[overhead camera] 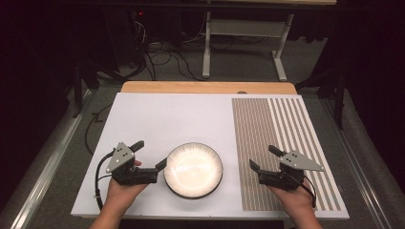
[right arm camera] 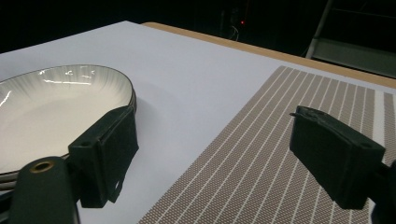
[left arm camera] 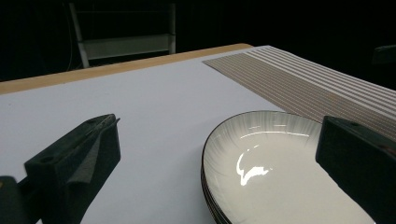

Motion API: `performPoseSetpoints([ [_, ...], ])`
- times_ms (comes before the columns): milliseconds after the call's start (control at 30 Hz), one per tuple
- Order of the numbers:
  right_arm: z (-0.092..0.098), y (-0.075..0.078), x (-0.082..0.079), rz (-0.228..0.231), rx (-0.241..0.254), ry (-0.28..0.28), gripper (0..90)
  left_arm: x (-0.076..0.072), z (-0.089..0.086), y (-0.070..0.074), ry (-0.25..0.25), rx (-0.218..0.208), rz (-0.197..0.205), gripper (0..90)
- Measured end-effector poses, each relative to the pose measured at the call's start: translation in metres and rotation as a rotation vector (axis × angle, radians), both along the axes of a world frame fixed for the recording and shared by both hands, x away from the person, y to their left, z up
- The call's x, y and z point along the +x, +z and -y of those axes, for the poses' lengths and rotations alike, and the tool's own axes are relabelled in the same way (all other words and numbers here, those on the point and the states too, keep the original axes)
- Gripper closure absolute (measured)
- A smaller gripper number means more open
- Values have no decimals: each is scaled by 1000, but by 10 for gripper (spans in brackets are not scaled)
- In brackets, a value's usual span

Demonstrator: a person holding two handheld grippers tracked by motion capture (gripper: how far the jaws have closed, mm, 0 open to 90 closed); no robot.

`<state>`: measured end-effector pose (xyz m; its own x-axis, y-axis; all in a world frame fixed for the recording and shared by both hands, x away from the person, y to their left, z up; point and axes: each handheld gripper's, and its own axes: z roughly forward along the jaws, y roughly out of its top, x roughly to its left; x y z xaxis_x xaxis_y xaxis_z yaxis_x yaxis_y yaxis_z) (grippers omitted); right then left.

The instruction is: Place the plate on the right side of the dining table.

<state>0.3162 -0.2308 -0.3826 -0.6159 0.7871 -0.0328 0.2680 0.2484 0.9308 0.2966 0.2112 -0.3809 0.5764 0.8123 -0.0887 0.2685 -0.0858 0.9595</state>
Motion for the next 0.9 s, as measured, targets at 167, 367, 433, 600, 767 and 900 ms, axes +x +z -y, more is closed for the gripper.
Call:
performPoseSetpoints([
  [167, -6, 0, -1, -15, -3, 12, 192, 0, 0, 0, -5, 3, -5, 4],
  [367, -10, 1, -2, -28, -16, 33, 268, 0, 1, 0, -7, 6, -4, 4],
  [433, -12, 2, -3, -28, -29, 48, 302, 0, 1, 0, -8, 5, -3, 4],
  [600, -18, 11, -4, -35, -25, 75, 388, -1, 1, 1, -13, -1, 4, 4],
  [767, -24, 18, -3, -64, -9, 88, 453, -1, 2, 1, -16, 0, 3, 4],
  [900, -36, 19, -2, -98, -26, 104, 506, -1, 1, 1, -17, 0, 5, 4],
])
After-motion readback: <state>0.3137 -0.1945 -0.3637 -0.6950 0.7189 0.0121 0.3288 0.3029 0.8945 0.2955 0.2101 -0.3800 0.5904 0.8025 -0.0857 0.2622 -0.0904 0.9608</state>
